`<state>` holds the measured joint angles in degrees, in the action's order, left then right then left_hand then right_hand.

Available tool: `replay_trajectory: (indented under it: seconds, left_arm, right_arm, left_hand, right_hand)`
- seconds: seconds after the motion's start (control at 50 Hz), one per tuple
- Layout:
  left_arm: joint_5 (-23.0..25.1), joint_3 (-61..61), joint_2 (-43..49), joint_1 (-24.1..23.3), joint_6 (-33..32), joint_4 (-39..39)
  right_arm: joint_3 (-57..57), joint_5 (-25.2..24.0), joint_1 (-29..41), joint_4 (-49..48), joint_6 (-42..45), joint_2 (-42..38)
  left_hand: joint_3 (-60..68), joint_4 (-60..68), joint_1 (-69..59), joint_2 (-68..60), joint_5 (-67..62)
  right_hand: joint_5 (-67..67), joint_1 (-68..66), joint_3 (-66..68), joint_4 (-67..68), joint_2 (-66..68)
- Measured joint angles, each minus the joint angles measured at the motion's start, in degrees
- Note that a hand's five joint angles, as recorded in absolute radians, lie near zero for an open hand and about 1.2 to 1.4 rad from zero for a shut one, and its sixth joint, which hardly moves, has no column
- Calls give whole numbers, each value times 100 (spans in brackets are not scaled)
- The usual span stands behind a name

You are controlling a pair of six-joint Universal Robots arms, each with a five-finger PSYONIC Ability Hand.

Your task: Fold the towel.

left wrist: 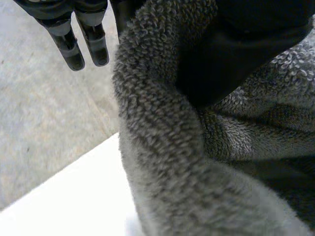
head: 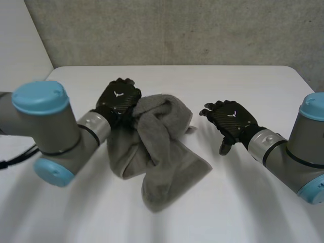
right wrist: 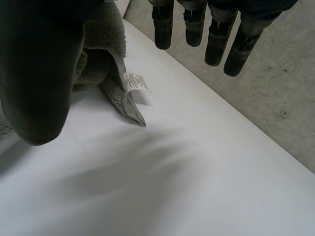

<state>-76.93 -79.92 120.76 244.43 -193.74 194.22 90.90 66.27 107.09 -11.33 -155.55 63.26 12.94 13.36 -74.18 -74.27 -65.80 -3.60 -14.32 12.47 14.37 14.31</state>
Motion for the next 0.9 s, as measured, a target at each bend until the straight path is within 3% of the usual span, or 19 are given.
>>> replay_trajectory:
  seconds: [0.14,0.18,0.22,0.28,0.32,0.38,0.64,0.9]
  left_arm:
    - [825,245,238,501,-370,11]
    - [957,245,303,630,-374,-3]
    - [1008,203,326,684,-363,-16]
    - [1022,13,301,711,-328,-52]
    - [996,-115,238,685,-313,-75]
    - [867,-418,-47,577,-272,-103]
    - [-330,-1442,-1535,-265,248,-85]
    - [-1273,-1925,-1452,-1688,245,-129]
  right_arm:
    - [-36,7,42,-2,-7,-4]
    - [-60,22,51,-3,-14,-4]
    - [-81,37,57,-3,-21,-4]
    - [-148,89,88,-1,-64,-4]
    - [-194,122,113,0,-113,-6]
    - [-300,188,169,15,-321,-11]
    - [-666,314,350,42,-890,-124]
    - [-1596,285,365,460,-946,-778]
  left_hand:
    - [0,0,5,0,1]
    - [0,0,553,585,613]
    - [0,0,1918,1844,1961]
    - [0,0,4788,4836,4947]
    - [0,0,5372,5425,5639]
    - [0,0,5885,5929,6241]
    - [0,0,5896,5952,6241]
    - [0,0,5896,5952,6241]
  right_hand:
    - [0,0,0,0,0]
    - [0,0,0,0,0]
    - [0,0,0,0,0]
    - [0,0,0,0,0]
    - [0,0,0,0,0]
    - [0,0,0,0,0]
    - [0,0,0,0,0]
    - [0,0,0,0,0]
